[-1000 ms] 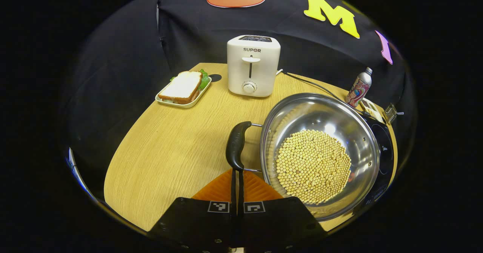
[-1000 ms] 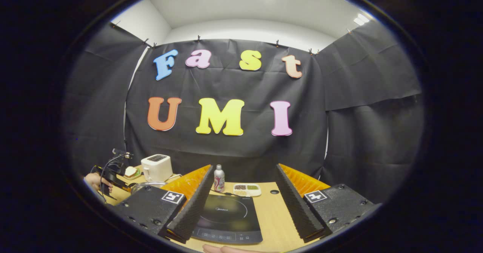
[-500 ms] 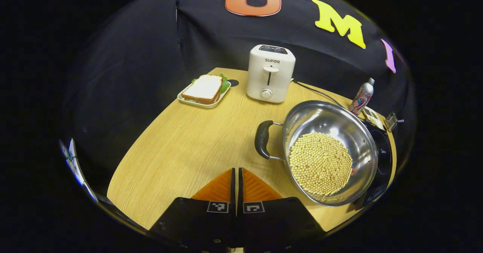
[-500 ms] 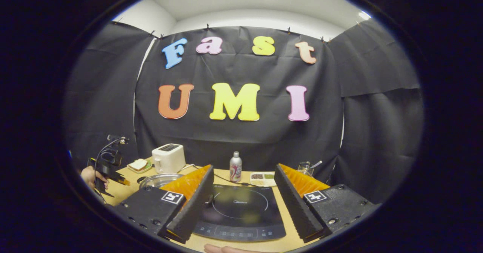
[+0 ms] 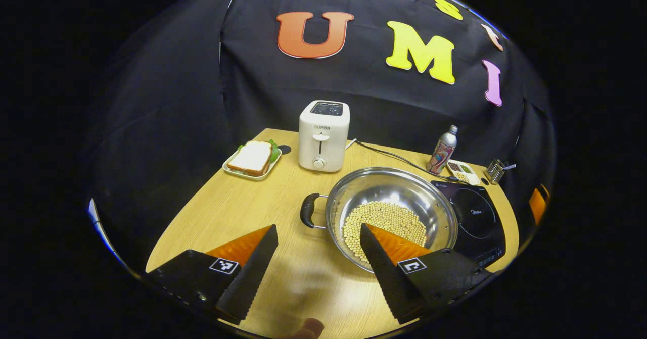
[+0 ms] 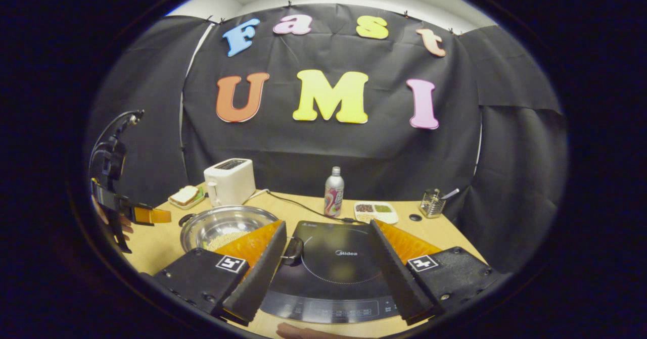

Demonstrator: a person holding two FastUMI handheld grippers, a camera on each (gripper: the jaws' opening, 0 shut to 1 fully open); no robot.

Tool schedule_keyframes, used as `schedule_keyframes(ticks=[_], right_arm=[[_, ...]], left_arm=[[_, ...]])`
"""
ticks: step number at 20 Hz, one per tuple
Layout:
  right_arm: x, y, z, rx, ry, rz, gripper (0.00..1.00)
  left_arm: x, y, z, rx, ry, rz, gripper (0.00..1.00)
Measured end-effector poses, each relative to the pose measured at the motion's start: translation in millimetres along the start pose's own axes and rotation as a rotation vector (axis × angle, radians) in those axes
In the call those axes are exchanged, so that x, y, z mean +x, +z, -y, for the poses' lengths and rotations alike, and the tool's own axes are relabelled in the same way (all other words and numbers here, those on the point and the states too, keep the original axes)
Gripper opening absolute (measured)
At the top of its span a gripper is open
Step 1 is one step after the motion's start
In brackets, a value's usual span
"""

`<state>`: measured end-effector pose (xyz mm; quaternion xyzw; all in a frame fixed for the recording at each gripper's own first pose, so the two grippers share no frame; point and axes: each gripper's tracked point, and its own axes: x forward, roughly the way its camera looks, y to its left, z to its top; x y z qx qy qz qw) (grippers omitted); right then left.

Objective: First push the handle of the pot to place it horizontally, then grasp the pot with both hands and set it on the induction cooktop.

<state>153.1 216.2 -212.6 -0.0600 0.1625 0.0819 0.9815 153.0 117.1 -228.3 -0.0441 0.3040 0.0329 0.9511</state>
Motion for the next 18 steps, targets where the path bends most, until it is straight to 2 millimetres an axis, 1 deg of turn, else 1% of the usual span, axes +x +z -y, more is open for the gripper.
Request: schedule_keyframes(ticks=[1, 4, 7, 10, 12, 13, 14, 15, 18], right_arm=[[8.8, -2.1, -6.1, 0.005, 0.016, -0.013, 0.99], [35.7, -13.3, -15.3, 0.003, 0.030, -0.058, 1.00], [64.4, -29.3, -25.2, 0.006, 0.040, -0.114, 0.99], [98.3, -47.9, -32.1, 0.012, 0.047, -0.170, 0.99], [116.2, -61.7, -38.3, 0.018, 0.054, -0.207, 0.99], [124.3, -69.6, -42.4, 0.019, 0.060, -0.231, 1.00], [131.7, -77.1, -46.4, 0.022, 0.066, -0.249, 0.99], [138.0, -84.5, -47.6, 0.017, 0.058, -0.275, 1.00], [154.2, -101.3, -51.6, 0.017, 0.034, -0.316, 1.00]], left_arm=[[2.5, 0.6, -1.4, 0.006, 0.001, -0.001, 0.98], [18.4, -2.1, -3.1, 0.013, 0.005, -0.020, 0.98], [42.0, -5.3, -10.7, 0.017, 0.034, -0.042, 0.98], [66.7, -11.1, -10.5, 0.004, 0.029, -0.072, 0.98], [81.4, -17.4, -13.3, 0.022, 0.036, -0.099, 0.98], [87.2, -20.2, -13.8, 0.036, 0.036, -0.110, 0.98], [93.0, -22.8, -15.3, 0.049, 0.043, -0.118, 0.98], [99.3, -23.8, -19.0, 0.057, 0.053, -0.120, 0.98], [116.2, -27.1, -23.0, 0.058, 0.059, -0.129, 0.98]])
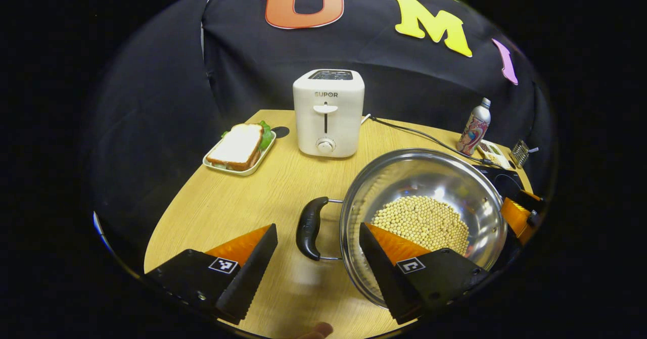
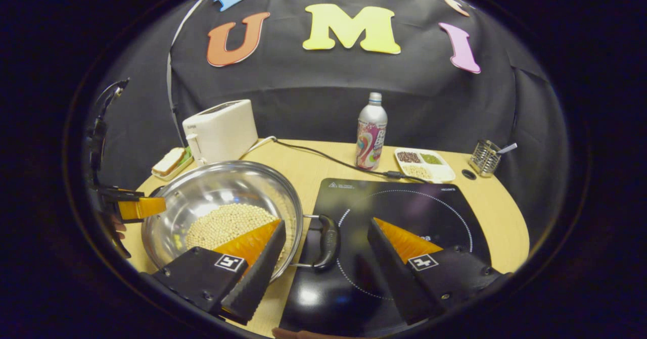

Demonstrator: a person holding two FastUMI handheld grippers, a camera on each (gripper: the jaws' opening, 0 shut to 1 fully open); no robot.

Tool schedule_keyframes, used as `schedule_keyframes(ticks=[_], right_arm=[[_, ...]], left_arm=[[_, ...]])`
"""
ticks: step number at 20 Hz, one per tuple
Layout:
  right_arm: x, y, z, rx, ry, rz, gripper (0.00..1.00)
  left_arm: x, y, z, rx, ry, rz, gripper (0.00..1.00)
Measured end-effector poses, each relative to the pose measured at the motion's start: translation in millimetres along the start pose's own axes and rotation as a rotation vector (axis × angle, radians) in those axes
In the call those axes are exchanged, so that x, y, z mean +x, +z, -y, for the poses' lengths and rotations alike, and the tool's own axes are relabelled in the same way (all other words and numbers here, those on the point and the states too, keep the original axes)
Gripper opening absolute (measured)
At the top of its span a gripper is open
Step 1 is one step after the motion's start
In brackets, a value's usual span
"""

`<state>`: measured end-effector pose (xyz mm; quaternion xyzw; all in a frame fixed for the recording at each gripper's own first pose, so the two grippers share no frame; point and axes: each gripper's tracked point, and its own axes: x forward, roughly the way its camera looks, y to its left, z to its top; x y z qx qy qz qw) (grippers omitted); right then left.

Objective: First push the handle of the pot to place it horizontally, then grasp the pot with both hands and set it on the induction cooktop.

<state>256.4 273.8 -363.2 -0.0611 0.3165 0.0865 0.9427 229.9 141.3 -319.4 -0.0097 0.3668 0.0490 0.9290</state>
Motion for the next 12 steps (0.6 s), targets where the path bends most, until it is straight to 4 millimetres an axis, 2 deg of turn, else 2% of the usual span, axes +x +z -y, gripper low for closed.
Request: schedule_keyframes(ticks=[3, 4, 6, 7, 8, 9, 11, 12], right_arm=[[11.6, -6.5, -8.3, -0.012, -0.006, -0.035, 0.99], [14.2, -9.0, -11.6, -0.011, 0.001, -0.045, 0.99], [15.4, -11.0, -15.5, 0.002, 0.016, -0.064, 1.00], [17.9, -9.9, -15.3, 0.013, 0.015, -0.065, 0.99], [17.0, -10.3, -13.6, 0.012, 0.012, -0.068, 0.99], [19.3, -11.4, -12.1, -0.009, 0.008, -0.076, 0.94], [19.4, -10.4, -12.3, -0.015, 0.023, -0.075, 0.85], [20.8, -10.7, -11.7, -0.008, 0.027, -0.075, 0.77]], left_arm=[[16.5, -9.8, -1.0, 0.009, -0.008, -0.036, 0.96], [17.3, -10.2, 2.4, 0.004, -0.027, -0.043, 1.00], [21.1, -9.8, 11.2, -0.022, -0.079, -0.055, 0.92], [20.7, -10.1, 14.9, -0.042, -0.098, -0.067, 0.80], [22.8, -9.2, 15.1, -0.034, -0.101, -0.067, 0.60], [22.6, -9.2, 14.6, -0.006, -0.103, -0.069, 0.66], [24.8, -7.6, 14.0, 0.000, -0.106, -0.064, 0.66], [22.3, -6.0, 13.6, 0.000, -0.108, -0.060, 0.55]])
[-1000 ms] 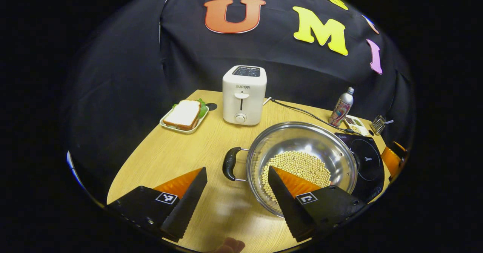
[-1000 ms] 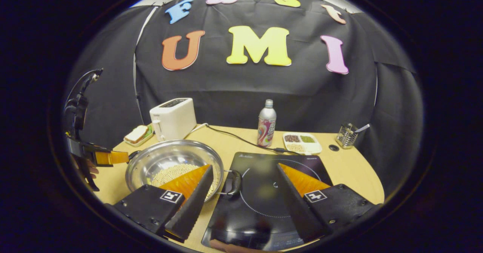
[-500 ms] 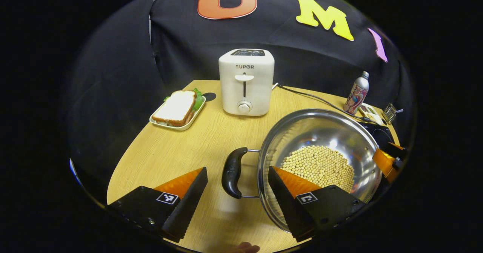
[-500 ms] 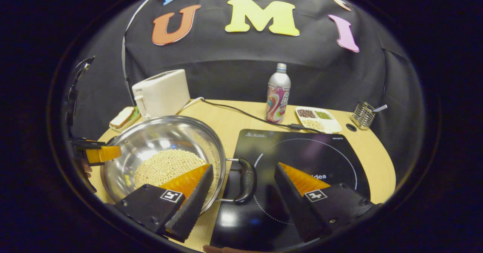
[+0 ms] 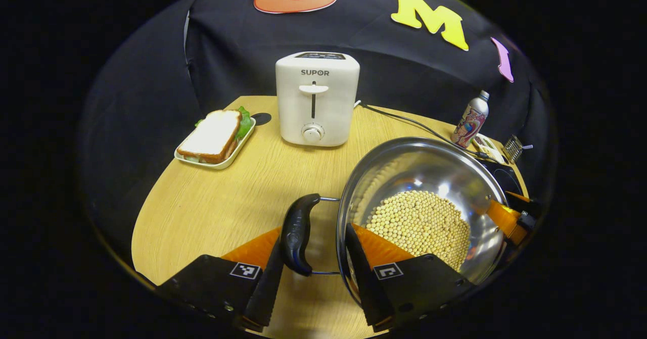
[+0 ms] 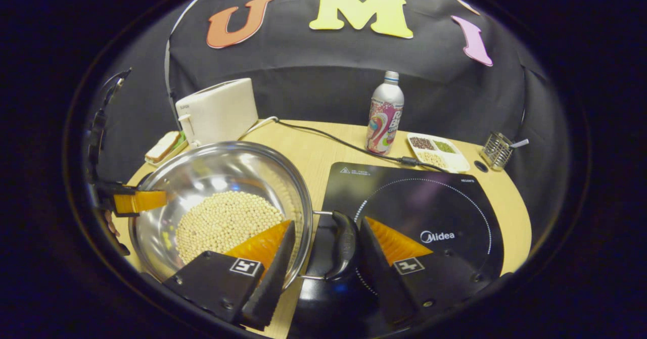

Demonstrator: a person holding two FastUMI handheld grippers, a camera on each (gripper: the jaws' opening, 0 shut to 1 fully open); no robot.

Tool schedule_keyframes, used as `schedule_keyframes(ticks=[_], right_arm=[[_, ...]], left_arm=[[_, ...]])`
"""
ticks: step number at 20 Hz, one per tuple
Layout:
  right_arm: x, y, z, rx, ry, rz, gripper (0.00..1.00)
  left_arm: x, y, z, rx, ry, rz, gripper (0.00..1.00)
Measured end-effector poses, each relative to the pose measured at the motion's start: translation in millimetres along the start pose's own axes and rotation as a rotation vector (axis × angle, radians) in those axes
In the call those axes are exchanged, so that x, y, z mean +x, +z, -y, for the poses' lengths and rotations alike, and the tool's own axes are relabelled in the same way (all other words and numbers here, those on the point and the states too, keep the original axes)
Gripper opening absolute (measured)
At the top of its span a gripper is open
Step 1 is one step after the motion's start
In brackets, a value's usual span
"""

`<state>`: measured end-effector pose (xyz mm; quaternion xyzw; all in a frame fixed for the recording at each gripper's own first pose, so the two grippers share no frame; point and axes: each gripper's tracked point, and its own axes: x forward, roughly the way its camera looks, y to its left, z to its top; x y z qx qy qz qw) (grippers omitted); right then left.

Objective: First push the handle of the pot to place it horizontally, then grasp the pot with both hands and set it on the induction cooktop.

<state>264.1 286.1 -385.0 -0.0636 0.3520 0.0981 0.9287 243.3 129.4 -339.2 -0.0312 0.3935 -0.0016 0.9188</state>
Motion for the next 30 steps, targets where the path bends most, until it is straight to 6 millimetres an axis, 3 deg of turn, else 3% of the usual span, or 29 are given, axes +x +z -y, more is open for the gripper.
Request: schedule_keyframes(ticks=[1, 2, 3, 4, 8, 13, 17, 24, 30], right_arm=[[-1.7, 2.0, -0.2, -0.011, 0.009, 0.003, 0.66], [-0.4, 1.9, 0.8, -0.019, 0.011, 0.004, 0.65], [-1.0, 2.5, 1.4, -0.033, 0.011, 0.005, 0.65], [-1.4, 2.0, 1.5, -0.044, 0.009, 0.003, 0.61], [-12.6, 2.4, 0.6, -0.071, 0.010, -0.003, 0.61], [-49.9, 24.3, 1.4, -0.113, 0.021, 0.029, 0.61], [-87.0, 51.9, 5.0, -0.085, 0.064, 0.049, 0.59], [-155.0, 105.9, 32.6, -0.043, 0.087, 0.117, 0.58], [-195.0, 137.4, 78.3, -0.033, 0.071, 0.162, 0.60]], left_arm=[[0.8, -0.1, -0.2, -0.001, 0.002, 0.000, 0.65], [1.1, -0.6, 0.4, 0.008, 0.007, -0.001, 0.64], [0.8, -0.8, 0.7, 0.019, 0.011, 0.001, 0.75], [-0.5, -1.4, 0.7, 0.026, 0.015, -0.003, 0.64], [-12.5, -2.6, 1.1, 0.033, 0.025, -0.005, 0.65], [-50.1, 13.1, 5.0, 0.029, 0.033, 0.036, 0.64], [-90.9, 32.7, 10.6, 0.039, 0.040, 0.080, 0.64], [-155.0, 78.6, 43.6, 0.051, 0.042, 0.165, 0.64], [-177.1, 99.6, 91.0, 0.058, -0.005, 0.207, 0.64]])
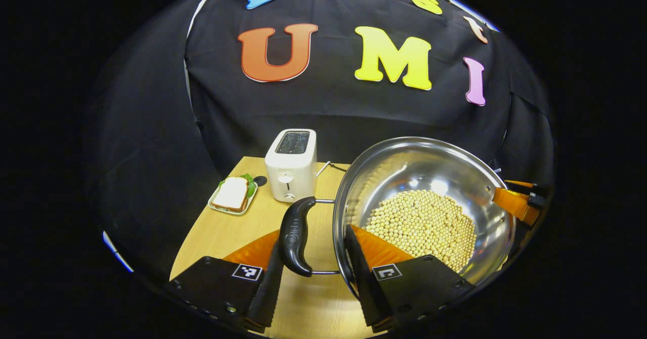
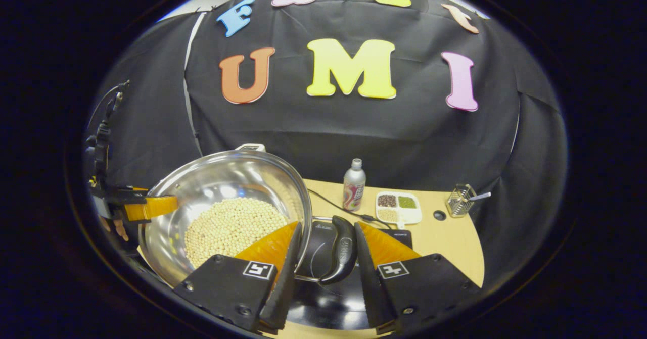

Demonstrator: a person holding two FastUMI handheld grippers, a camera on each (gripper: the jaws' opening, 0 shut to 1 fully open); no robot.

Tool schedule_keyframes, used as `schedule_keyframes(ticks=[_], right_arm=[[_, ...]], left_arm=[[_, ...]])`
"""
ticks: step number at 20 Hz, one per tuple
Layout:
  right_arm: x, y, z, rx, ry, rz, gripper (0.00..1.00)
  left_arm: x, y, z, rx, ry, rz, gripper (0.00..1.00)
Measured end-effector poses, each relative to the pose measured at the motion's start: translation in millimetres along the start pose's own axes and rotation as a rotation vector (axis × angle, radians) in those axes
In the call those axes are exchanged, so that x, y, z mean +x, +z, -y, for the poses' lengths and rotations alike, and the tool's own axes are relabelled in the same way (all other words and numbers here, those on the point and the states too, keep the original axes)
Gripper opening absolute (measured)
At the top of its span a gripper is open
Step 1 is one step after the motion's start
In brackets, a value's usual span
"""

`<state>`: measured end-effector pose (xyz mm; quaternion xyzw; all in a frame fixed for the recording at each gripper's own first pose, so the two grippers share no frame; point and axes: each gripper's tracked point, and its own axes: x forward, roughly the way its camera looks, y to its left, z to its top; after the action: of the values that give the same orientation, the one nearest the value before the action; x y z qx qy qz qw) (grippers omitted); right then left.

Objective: First push the handle of the pot to place it horizontally, then grasp the pot with both hands and set it on the induction cooktop.

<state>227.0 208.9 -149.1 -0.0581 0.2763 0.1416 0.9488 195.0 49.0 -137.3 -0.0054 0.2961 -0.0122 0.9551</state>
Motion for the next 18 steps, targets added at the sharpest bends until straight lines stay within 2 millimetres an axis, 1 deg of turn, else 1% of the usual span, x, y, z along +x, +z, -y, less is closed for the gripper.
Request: schedule_keyframes(ticks=[2, 3, 4, 9, 11, 12, 13, 14, 15, 16, 17, 18], right_arm=[[-7.7, 3.5, 20.9, -0.002, -0.016, 0.010, 0.61], [-11.5, 4.7, 31.4, 0.005, -0.024, 0.015, 0.58], [-13.4, 3.6, 42.4, 0.019, -0.031, 0.015, 0.58], [-14.9, -12.3, 93.3, 0.070, -0.048, -0.005, 0.58], [-12.7, -21.2, 109.9, 0.082, -0.058, -0.016, 0.58], [-10.5, -25.0, 117.7, 0.090, -0.062, -0.020, 0.61], [-8.2, -28.7, 124.9, 0.093, -0.066, -0.026, 0.61], [-6.1, -32.9, 132.3, 0.100, -0.070, -0.029, 0.58], [-2.4, -36.1, 138.6, 0.106, -0.075, -0.036, 0.60], [2.1, -41.0, 144.5, 0.110, -0.080, -0.046, 0.58], [6.3, -44.8, 151.3, 0.113, -0.083, -0.053, 0.60], [11.5, -48.1, 155.3, 0.118, -0.085, -0.058, 0.58]], left_arm=[[0.5, 4.5, 20.1, 0.009, -0.015, 0.011, 0.64], [2.2, 4.7, 30.7, 0.015, -0.024, 0.012, 0.64], [3.9, 2.7, 40.9, 0.020, -0.035, 0.009, 0.64], [15.3, -3.8, 86.9, 0.055, -0.063, -0.009, 0.64], [23.6, -8.4, 102.2, 0.070, -0.069, -0.019, 0.64], [29.9, -9.6, 108.3, 0.075, -0.073, -0.023, 0.64], [35.8, -10.8, 114.5, 0.078, -0.077, -0.027, 0.64], [40.8, -13.6, 120.5, 0.083, -0.080, -0.032, 0.64], [45.7, -15.6, 125.4, 0.086, -0.081, -0.034, 0.64], [50.6, -17.2, 130.9, 0.084, -0.080, -0.036, 0.64], [55.1, -17.4, 135.6, 0.081, -0.082, -0.033, 0.64], [60.4, -21.2, 139.0, 0.073, -0.083, -0.033, 0.64]])
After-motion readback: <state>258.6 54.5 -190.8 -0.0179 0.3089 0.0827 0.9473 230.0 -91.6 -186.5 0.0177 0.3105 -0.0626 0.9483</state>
